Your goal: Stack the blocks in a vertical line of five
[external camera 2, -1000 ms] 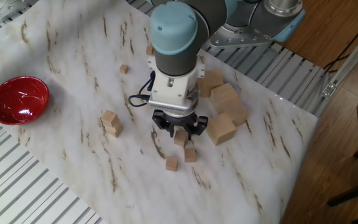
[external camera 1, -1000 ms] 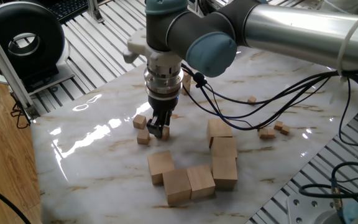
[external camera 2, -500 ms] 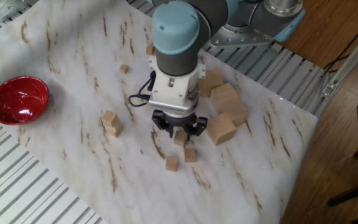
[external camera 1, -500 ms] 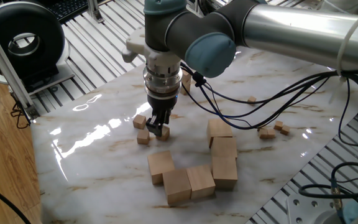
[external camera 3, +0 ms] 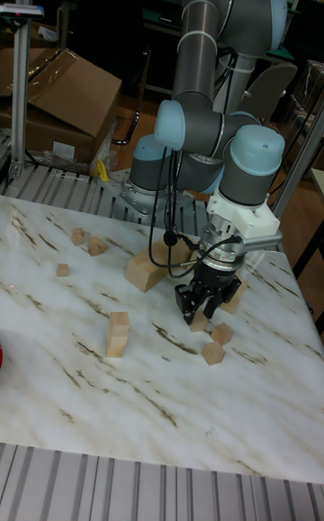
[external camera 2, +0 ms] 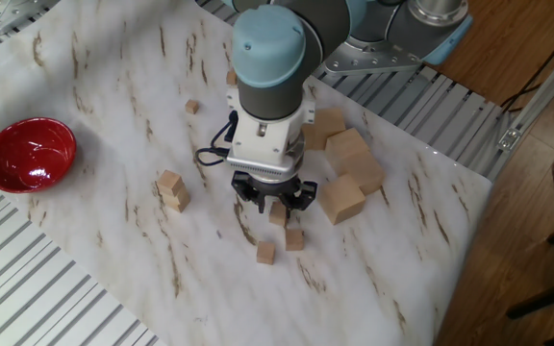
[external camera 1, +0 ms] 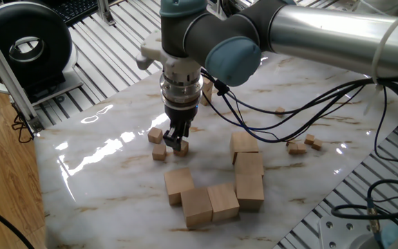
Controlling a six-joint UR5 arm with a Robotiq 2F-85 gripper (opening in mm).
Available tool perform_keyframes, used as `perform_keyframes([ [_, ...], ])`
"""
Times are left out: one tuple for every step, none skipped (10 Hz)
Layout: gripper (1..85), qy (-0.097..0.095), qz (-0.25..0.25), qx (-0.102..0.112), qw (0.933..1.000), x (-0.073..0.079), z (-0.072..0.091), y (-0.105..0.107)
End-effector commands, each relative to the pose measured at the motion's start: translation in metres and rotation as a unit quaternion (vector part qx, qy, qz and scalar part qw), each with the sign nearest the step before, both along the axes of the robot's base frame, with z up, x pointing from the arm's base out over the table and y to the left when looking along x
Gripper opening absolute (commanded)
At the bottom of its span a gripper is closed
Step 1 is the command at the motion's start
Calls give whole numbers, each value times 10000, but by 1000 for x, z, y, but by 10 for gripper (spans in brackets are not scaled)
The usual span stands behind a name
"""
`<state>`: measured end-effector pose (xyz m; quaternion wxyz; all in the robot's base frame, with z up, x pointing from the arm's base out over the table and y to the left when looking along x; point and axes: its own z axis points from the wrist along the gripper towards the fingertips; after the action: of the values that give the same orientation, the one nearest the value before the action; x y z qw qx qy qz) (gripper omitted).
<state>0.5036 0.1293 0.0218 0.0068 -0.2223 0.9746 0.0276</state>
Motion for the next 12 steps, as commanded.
perform_keyframes([
  [457,7,-68,92,9999,0,-3,5],
  [457,-7,-99,100,9999,-2,-3,7],
  [457,-45,-109,100,9999,0,-2,9],
  [463,-39,-70,100,9999,0,1,7],
  [470,-41,-47,92,9999,1,4,4],
  [477,-3,-38,76,10000,-1,6,4],
  [477,-3,-38,76,10000,-1,6,3],
  [483,5,-37,84,10000,-1,7,3],
  [487,5,-37,91,10000,-1,7,3],
  [487,12,-37,91,10000,-1,7,3],
  [487,20,-36,91,9999,-2,7,3],
  [487,19,-21,84,10000,-1,7,3],
])
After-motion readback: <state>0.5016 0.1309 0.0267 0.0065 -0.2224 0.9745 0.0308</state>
